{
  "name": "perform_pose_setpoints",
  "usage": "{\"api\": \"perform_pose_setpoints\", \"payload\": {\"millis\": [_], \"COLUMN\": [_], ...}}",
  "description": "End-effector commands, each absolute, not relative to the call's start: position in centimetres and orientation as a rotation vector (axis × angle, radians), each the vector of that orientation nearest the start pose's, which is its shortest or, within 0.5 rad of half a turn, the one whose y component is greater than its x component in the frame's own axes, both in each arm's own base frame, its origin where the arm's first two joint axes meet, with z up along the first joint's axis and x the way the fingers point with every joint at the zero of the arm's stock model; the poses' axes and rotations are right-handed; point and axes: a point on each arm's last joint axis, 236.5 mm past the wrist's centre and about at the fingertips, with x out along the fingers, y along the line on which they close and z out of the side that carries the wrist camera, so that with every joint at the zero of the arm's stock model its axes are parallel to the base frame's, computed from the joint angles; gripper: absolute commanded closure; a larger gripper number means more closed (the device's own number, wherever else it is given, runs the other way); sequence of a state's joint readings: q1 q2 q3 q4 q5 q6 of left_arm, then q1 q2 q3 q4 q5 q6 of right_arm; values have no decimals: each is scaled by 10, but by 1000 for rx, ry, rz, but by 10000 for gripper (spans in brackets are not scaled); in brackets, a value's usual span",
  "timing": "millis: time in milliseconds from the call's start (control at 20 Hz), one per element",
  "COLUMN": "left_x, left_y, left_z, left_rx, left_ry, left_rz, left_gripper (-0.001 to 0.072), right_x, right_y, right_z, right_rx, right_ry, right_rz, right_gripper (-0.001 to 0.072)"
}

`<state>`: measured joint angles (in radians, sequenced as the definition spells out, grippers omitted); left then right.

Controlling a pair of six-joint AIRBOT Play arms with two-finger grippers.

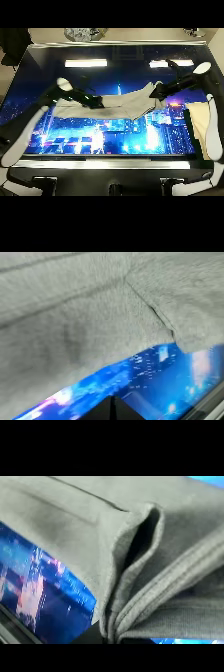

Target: Fold the shirts.

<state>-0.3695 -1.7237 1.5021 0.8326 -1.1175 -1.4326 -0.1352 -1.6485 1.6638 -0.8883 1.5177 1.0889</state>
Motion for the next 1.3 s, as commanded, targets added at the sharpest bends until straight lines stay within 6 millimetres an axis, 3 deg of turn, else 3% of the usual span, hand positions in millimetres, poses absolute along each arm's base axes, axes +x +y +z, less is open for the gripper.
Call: {"api": "perform_pose_setpoints", "payload": {"millis": [0, 250, 500, 650, 750, 850, 900, 1000, 1150, 1250], "left_x": [385, 390, 353, 327, 324, 347, 363, 397, 435, 442], "left_y": [-365, -400, -466, -505, -509, -487, -466, -407, -301, -239], "left_z": [-41, -55, -66, -71, -62, -40, -24, 25, 121, 183], "left_rx": [-449, -567, -698, -801, -741, -632, -553, -378, -208, -208], "left_ry": [1393, 1373, 1412, 1449, 1394, 1295, 1236, 1100, 872, 743], "left_rz": [-760, -700, -741, -757, -829, -847, -838, -790, -670, -586], "left_gripper": [681, 682, 682, 681, 683, 685, 685, 685, 684, 683], "right_x": [407, 375, 350, 337, 338, 346, 352, 370, 397, 412], "right_y": [85, 84, 88, 89, 88, 88, 88, 94, 140, 179], "right_z": [106, 159, 205, 218, 216, 209, 203, 193, 180, 158], "right_rx": [121, 76, 75, 63, 63, 69, 72, 115, 177, 187], "right_ry": [1243, 1174, 1071, 1050, 1055, 1065, 1072, 1069, 1038, 1050], "right_rz": [665, 640, 604, 604, 600, 602, 605, 630, 744, 800], "right_gripper": [670, 669, 670, 670, 669, 670, 670, 671, 671, 671]}}
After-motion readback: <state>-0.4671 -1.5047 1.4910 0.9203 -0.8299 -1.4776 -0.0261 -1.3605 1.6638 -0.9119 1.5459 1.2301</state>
